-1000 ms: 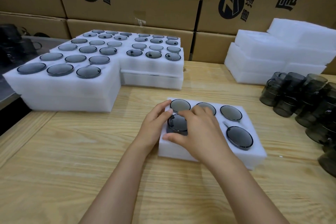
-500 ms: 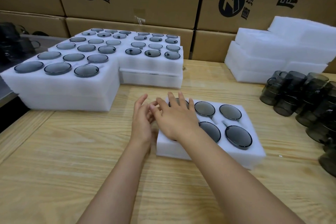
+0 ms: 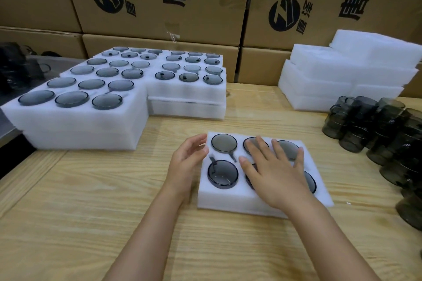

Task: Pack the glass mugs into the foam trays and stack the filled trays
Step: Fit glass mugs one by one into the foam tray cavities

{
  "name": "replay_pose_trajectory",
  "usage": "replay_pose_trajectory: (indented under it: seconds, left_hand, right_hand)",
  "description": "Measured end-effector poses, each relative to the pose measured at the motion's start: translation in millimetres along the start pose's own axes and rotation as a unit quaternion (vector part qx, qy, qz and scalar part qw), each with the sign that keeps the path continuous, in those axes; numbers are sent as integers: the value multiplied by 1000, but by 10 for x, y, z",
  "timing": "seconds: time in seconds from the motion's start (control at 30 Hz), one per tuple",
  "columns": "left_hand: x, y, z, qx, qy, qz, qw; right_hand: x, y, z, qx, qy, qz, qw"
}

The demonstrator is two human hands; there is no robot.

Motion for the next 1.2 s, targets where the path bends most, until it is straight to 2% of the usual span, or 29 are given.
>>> replay_pose_trajectory:
  seconds: [0.1, 0.17, 0.23, 0.27, 0.33, 0.37, 0.4, 0.47, 0.5, 0.53, 0.6, 0.63, 0.73, 0.8, 0.9, 0.97, 1.07, 1.2]
  left_hand:
    - [1, 9, 4, -1, -9, -15, 1000]
    - [-10, 6, 44, -9, -16, -23, 1000]
    - [-50, -30, 107, 12, -21, -33, 999]
    - [-80, -48, 143, 39, -24, -31, 998]
    - [-185, -79, 310, 168, -65, 3, 984]
    - [-267, -152, 468, 274, -120, 29, 954]
    - [-370, -303, 608, 354, -187, 39, 916]
    - [-591, -795, 676, 438, -264, -19, 859]
    - [-695, -1074, 587, 481, -278, -58, 830]
    - [-790, -1342, 440, 538, -270, -90, 794]
    - [-915, -1709, 77, 668, -178, -147, 708]
    - [-935, -1766, -50, 702, -140, -165, 678]
    - [-912, -1620, -143, 725, -132, -164, 656]
    - [-877, -1413, -99, 729, -144, -152, 652]
    - [-788, -1080, -66, 729, -119, -119, 664]
    - [-735, -893, -56, 740, -97, -95, 659]
    - [-647, -733, -78, 754, -70, -74, 649]
    - [-452, -558, -105, 748, -40, -51, 661]
  right_hand:
    - [-17, 10, -57, 14, 13, -1, 1000]
    - [-69, 96, -30, 62, 15, 39, 997]
    - [-220, 213, 186, 111, -22, 142, 983]
    - [-326, 257, 349, 100, -53, 209, 971]
    - [-492, 230, 699, 135, -87, 271, 949]
    - [-522, 160, 858, 231, -83, 262, 933]
    - [-508, 71, 954, 352, -69, 237, 903]
    - [-430, -58, 1038, 503, -53, 219, 834]
    - [-401, -90, 1046, 522, -40, 224, 822]
    - [-376, -120, 1042, 534, -28, 227, 814]
    - [-336, -169, 1013, 567, -4, 223, 793]
    - [-320, -198, 1010, 579, 6, 219, 786]
    - [-293, -256, 927, 612, 42, 193, 765]
    - [-266, -286, 719, 607, 98, 142, 776]
    - [-212, -353, 349, 542, 173, 58, 820]
    - [-163, -377, 192, 499, 188, 29, 846]
    - [-70, -355, 33, 442, 181, 21, 879]
    - [114, -291, -103, 379, 159, 58, 910]
Point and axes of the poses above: each hand's wrist, its own x-axis towards the middle knuckle, its own y-axis out of the back of the hand, z = x × y, the point moved 7 cm from there along x, towards the middle knuckle, and after that the axes turned 10 degrees about -z, right-handed, at the moved point
